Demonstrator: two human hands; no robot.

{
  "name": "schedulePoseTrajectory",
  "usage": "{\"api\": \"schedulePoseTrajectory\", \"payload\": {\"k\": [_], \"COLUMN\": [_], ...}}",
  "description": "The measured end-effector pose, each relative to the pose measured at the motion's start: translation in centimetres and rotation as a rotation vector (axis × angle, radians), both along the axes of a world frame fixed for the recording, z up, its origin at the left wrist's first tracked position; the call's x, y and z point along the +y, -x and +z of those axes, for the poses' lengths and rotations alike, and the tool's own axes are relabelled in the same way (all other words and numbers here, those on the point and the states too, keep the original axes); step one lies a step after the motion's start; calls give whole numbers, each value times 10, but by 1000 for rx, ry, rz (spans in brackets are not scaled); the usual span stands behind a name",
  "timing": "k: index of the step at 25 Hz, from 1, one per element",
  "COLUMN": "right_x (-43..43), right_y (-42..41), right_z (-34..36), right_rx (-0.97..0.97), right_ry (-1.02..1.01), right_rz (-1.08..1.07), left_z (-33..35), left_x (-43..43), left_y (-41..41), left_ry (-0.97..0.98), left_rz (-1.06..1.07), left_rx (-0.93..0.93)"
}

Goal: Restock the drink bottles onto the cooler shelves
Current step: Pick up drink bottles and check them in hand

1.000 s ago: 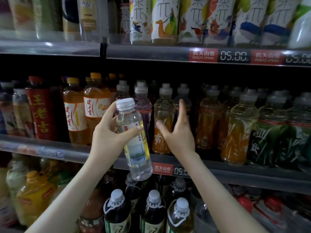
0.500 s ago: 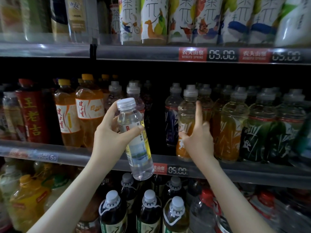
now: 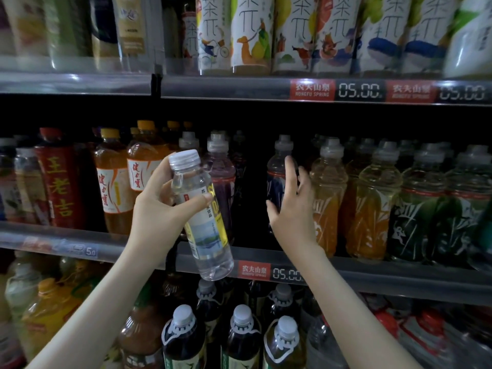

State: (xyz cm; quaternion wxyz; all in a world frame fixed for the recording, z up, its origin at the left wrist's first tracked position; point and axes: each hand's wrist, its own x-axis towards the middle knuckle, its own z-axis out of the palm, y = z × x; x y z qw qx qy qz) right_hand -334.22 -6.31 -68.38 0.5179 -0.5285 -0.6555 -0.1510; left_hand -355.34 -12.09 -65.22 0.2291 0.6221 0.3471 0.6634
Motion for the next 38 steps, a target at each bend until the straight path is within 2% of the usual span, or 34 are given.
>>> {"api": "schedulePoseTrajectory", "payload": {"k": [5,7,10,13,18,24,26,27,29,35,38], "right_x": [41,43,36,24,3,-48,-75,-88,-108,-157,-170], "right_y": [10,11,14,21,32,9,-17,-38,-81,-212,-267], "right_z": [1,0,0,1,-1,16,22,21,19,14,1], "right_rx": [269,235,154,141,131,274,322,298,240,337,434], "right_ry": [321,382,355,373,368,415,547,603,637,581,475], "right_rz": [-14,-53,-89,-46,200,549,728,734,642,308,146], "left_z": [7,9,9,10,9,14,16,16,16,5,1], "left_x": [-3,-5,-7,-7,-8,-18,-22,-25,-32,-48,-44], "left_y": [28,37,45,44,25,-30,-62,-86,-135,-285,-343], "left_ry": [-12,-21,-17,-24,-23,-4,9,13,26,11,-39], "left_rz": [25,36,39,45,36,-17,-68,-108,-175,-374,-283], "left_rx": [-25,-19,-25,-27,7,107,116,126,159,191,302]}}
